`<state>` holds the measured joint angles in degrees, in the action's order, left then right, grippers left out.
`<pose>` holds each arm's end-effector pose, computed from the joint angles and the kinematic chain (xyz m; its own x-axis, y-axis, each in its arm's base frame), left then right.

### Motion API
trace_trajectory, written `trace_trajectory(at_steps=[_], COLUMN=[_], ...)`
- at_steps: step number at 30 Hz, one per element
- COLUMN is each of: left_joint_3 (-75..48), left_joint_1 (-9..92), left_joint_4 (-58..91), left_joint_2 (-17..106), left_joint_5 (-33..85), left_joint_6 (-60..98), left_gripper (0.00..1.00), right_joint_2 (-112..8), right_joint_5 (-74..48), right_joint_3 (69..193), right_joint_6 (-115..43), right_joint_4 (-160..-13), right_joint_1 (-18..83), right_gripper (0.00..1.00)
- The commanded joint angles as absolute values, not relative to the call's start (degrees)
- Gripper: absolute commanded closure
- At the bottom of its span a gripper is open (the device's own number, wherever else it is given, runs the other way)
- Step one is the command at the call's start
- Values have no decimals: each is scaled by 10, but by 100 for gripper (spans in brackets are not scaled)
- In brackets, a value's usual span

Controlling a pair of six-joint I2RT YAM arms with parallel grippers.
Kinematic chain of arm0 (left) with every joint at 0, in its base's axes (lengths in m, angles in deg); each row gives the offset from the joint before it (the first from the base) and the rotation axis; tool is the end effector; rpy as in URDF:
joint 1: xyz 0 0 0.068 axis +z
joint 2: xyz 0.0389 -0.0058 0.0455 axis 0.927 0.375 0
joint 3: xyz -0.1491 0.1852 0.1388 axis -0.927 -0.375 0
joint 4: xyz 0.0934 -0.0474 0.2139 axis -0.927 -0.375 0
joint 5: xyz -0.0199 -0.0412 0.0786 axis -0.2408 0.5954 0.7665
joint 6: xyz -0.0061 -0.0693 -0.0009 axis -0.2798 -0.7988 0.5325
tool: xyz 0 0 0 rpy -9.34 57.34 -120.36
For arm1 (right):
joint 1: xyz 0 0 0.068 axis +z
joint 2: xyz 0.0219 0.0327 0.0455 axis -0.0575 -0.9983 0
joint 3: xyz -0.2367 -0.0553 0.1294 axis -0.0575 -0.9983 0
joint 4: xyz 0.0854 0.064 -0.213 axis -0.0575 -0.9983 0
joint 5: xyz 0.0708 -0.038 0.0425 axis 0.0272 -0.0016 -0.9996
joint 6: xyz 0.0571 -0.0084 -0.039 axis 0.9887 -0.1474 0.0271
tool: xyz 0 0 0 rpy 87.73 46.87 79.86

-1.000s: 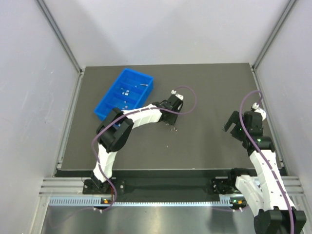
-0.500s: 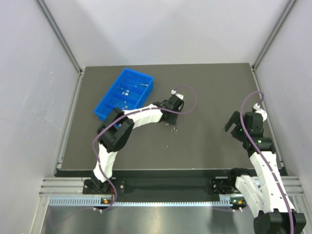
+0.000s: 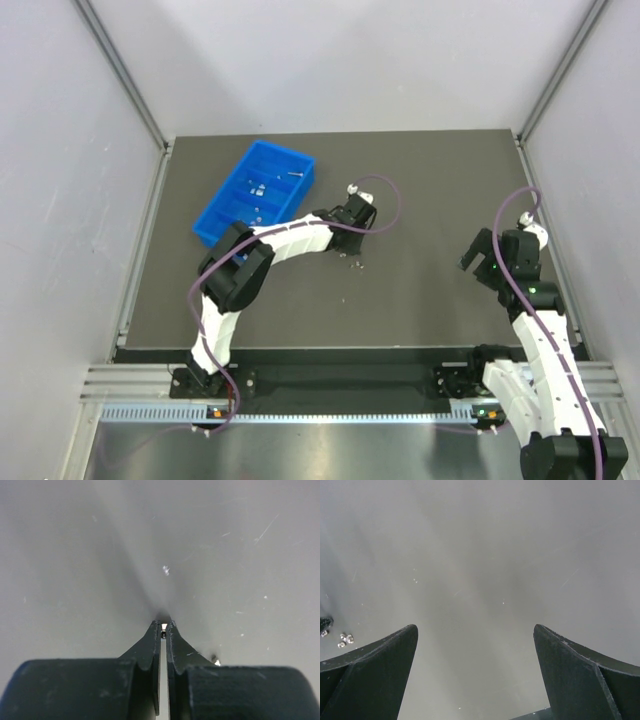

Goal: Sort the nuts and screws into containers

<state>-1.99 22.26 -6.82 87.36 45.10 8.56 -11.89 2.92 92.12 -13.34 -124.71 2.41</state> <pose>0.3115 -0.3038 0.1631 -0.7762 0.2585 -0.5751 0.3581 0.9315 -0.0645 0.1373 -0.0101 0.2438 -0.5333 0.4977 -0.6840 0.4397 0.8539 0.2786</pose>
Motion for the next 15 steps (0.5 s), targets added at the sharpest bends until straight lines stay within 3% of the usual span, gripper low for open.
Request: trace_trajectory(at_steps=[1,15], left_joint_3=[-39,-174], left_joint_1=[231,455], left_joint_4=[-111,-104], left_joint_2=[832,535], left_joint_5=[487,580], left_joint_6=[63,-34], left_gripper=[99,97], right_joint_2=[-114,-160], right_joint_5=[42,20], right_joint_3=[938,932], right_joint_6=[-132,-132], right_joint_4=[-1231,-1188], right_joint_1=[25,25], right_gripper=[0,0])
